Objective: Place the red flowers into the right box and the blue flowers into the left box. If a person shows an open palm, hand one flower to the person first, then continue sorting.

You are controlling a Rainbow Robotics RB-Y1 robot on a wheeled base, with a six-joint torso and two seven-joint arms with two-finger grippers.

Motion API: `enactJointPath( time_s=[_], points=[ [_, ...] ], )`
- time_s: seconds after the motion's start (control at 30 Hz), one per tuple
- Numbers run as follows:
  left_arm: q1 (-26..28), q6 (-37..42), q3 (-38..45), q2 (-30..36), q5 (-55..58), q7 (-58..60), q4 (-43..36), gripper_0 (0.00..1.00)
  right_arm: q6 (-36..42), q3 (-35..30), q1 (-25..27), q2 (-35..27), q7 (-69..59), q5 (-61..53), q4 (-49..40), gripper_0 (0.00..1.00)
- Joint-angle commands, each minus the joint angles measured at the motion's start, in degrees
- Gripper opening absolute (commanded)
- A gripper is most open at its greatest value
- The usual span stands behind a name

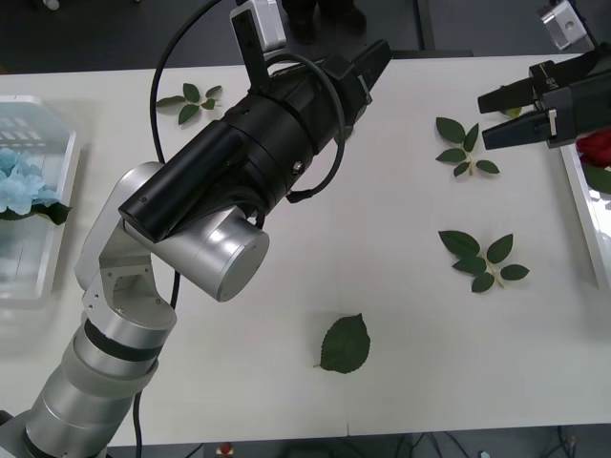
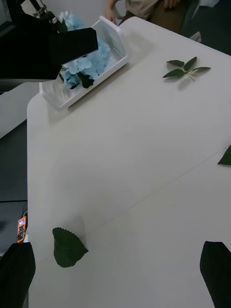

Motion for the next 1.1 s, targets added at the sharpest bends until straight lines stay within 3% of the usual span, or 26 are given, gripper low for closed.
enactJointPath(
  time_s=[0.03, 0.6, 1.1],
  points=[
    [-1.4, -0.9, -0.9, -0.8, -0.4, 3.3, -1.8, 1.0, 0.3, -0.7, 0.3, -2.6, 1.3, -1.0, -1.7, 1.0],
    [-1.4, -0.9, -0.9, -0.8, -0.4, 3.3, -1.8, 1.0, -3.5, -0.7, 0.5, -2.4, 1.3, -0.7, -2.3, 1.0],
    [-1.4, -0.9, -0.9, -0.8, -0.4, 3.3, -1.8, 1.0, -2.0, -0.7, 1.5, -3.9, 1.3, 2.9, -2.3, 1.0]
  ],
)
